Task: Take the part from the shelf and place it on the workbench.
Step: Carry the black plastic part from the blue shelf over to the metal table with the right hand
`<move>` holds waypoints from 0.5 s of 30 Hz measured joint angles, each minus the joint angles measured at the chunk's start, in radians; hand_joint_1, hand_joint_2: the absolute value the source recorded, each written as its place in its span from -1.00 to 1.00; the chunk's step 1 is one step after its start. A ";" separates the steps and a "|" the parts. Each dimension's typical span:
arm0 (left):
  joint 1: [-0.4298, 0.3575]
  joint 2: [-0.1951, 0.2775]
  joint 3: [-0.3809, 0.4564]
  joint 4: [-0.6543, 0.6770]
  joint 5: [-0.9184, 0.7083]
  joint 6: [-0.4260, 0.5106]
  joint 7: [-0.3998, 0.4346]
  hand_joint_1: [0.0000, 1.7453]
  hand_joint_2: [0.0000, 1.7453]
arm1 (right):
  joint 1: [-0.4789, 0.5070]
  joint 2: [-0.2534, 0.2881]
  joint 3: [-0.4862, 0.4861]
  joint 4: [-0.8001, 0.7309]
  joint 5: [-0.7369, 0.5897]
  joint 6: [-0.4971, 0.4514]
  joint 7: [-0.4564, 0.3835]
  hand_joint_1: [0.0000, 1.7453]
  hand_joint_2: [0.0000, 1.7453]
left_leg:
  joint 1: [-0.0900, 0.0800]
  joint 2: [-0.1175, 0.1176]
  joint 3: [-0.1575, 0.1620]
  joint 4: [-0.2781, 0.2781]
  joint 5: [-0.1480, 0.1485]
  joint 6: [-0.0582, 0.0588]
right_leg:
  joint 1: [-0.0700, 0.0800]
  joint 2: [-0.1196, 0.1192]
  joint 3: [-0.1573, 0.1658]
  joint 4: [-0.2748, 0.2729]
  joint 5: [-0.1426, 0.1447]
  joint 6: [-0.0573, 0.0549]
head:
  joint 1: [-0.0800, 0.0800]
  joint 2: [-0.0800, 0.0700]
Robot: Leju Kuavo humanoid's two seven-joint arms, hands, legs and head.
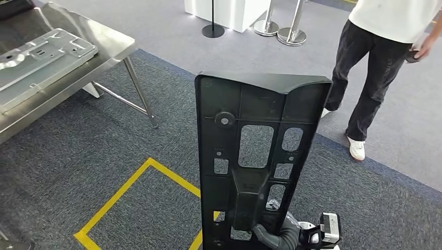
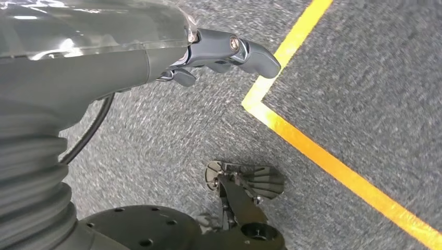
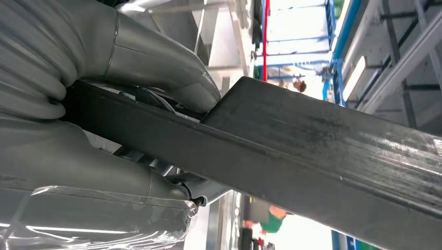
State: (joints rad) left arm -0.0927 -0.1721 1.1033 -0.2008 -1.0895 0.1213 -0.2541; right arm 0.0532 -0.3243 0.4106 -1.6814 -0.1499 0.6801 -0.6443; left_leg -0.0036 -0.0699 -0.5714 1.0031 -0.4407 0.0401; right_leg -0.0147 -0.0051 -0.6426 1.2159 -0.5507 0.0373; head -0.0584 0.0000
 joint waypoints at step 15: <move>-0.012 0.001 0.002 0.000 -0.013 0.002 0.011 -1.00 1.00 | -0.036 -0.005 0.008 0.036 -0.055 -0.019 0.006 1.00 1.00 | 0.009 0.058 -0.130 0.258 -0.108 -0.060 | 0.000 0.008 0.086 -0.217 0.085 -0.045 | 0.000 0.000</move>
State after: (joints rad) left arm -0.1050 -0.1709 1.1054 -0.2009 -1.1025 0.1231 -0.2426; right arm 0.0169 -0.3296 0.4185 -1.6457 -0.2047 0.6609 -0.6387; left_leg 0.0050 -0.0116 -0.7017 1.2611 -0.5490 -0.0198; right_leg -0.0145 0.0027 -0.5570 0.9986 -0.4656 -0.0075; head -0.0584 0.0000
